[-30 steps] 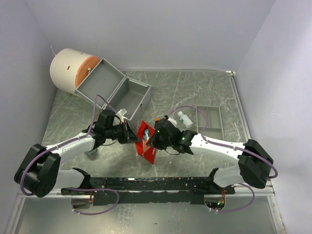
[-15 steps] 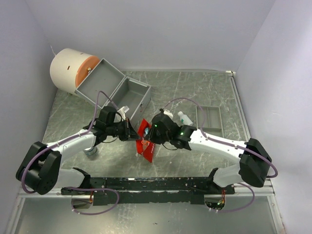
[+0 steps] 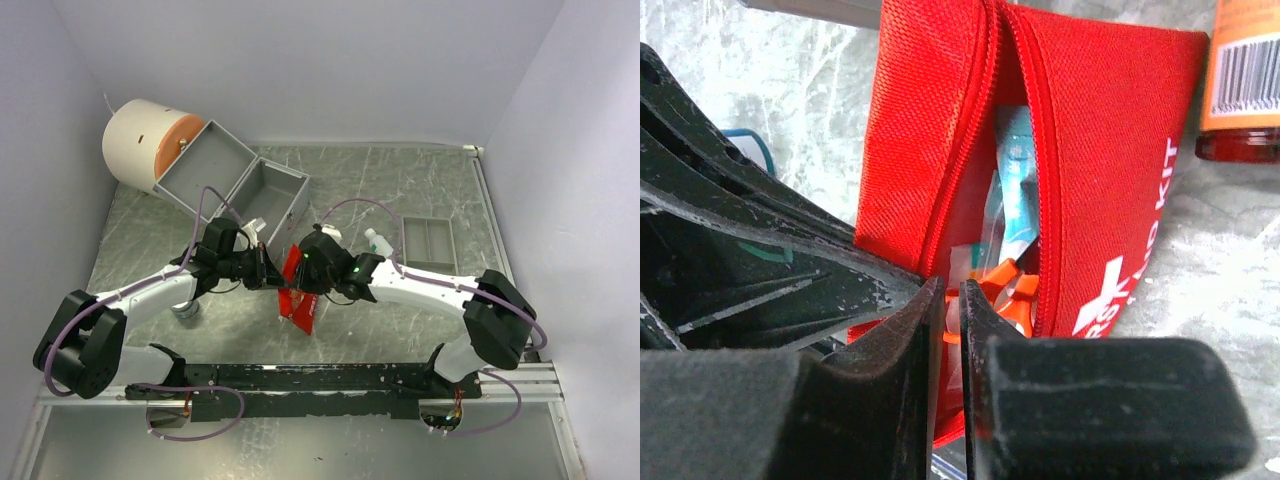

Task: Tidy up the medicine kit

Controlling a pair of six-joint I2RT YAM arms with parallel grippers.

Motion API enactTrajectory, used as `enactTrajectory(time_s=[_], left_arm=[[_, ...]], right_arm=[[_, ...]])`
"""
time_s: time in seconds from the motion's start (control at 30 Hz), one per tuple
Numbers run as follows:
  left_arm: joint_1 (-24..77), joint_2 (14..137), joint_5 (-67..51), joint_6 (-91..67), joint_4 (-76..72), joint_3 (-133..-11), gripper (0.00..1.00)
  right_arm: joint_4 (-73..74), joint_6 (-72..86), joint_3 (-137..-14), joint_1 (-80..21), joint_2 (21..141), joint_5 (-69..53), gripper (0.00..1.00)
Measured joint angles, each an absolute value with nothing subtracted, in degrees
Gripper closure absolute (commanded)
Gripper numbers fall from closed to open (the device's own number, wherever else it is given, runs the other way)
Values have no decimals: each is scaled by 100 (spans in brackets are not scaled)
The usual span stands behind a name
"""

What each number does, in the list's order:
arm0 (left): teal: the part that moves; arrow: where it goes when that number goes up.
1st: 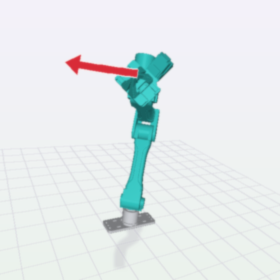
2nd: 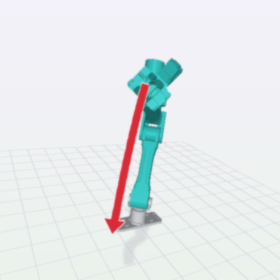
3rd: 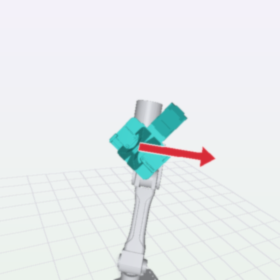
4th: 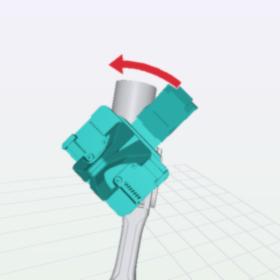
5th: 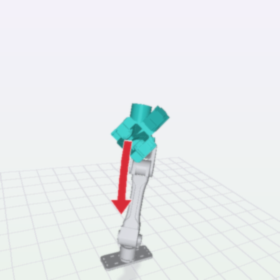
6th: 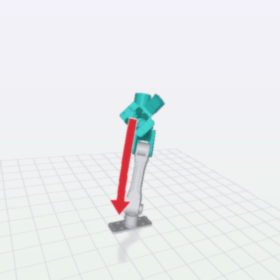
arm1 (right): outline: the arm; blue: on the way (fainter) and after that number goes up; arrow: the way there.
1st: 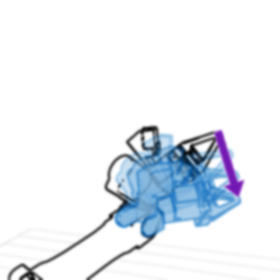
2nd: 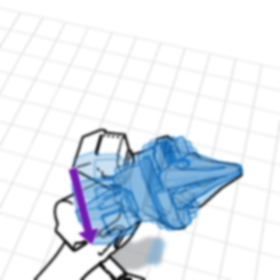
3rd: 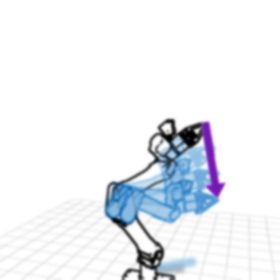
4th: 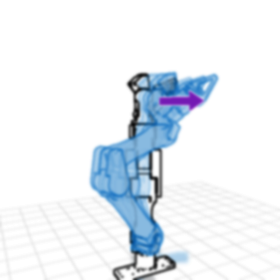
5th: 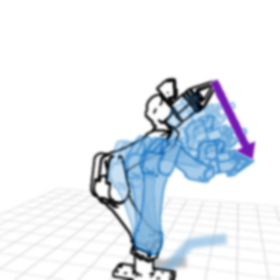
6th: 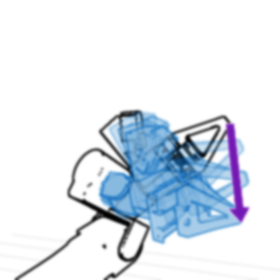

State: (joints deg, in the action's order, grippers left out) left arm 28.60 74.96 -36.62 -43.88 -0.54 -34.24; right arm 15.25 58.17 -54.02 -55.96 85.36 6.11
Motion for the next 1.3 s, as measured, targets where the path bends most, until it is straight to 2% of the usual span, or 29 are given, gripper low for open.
enactTrajectory(time_s=[0.57, 0.8, 1.0, 1.3], left_arm=[[2821, 7535, -3691, -4281, -10, -3424, 93], [2818, 7577, -3675, -4235, 158, -3424, 93], [2823, 7583, -3732, -4241, 156, -3468, 93], [2832, 7620, -3758, -4217, 215, -3632, 93]], right_arm=[[1129, 5457, -5352, -5592, 8632, 576, 82], [1431, 5417, -5548, -5590, 8827, 458, 80], [1820, 5433, -5594, -5596, 8818, 403, 68], [1997, 5437, -5594, -5594, 8737, 423, 67]])
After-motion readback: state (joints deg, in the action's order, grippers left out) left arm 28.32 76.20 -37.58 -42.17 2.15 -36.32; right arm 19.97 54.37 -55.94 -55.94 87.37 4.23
